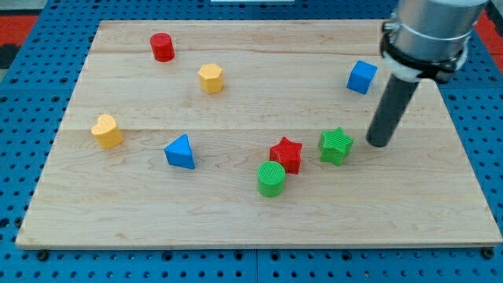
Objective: Move the red circle closer to the red star
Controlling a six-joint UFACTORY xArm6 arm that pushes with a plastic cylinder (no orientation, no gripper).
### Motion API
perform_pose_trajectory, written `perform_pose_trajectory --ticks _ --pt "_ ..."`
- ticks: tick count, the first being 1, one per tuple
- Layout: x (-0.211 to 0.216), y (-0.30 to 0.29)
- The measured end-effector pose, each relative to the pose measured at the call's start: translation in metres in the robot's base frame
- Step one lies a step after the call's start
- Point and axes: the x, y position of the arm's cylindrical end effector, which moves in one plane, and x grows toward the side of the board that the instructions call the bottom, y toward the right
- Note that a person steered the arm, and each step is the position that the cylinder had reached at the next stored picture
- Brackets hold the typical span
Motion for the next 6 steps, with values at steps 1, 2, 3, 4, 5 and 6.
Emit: perform_pose_trajectory --ticks 1,2,3,4,5,6 --pt "-0.014 -0.04" --pt "-0.034 -0.044" --pt "-0.105 -0.053" --pt "-0.159 -0.078" --pt "-0.203 -0.109" --pt "-0.239 -0.153"
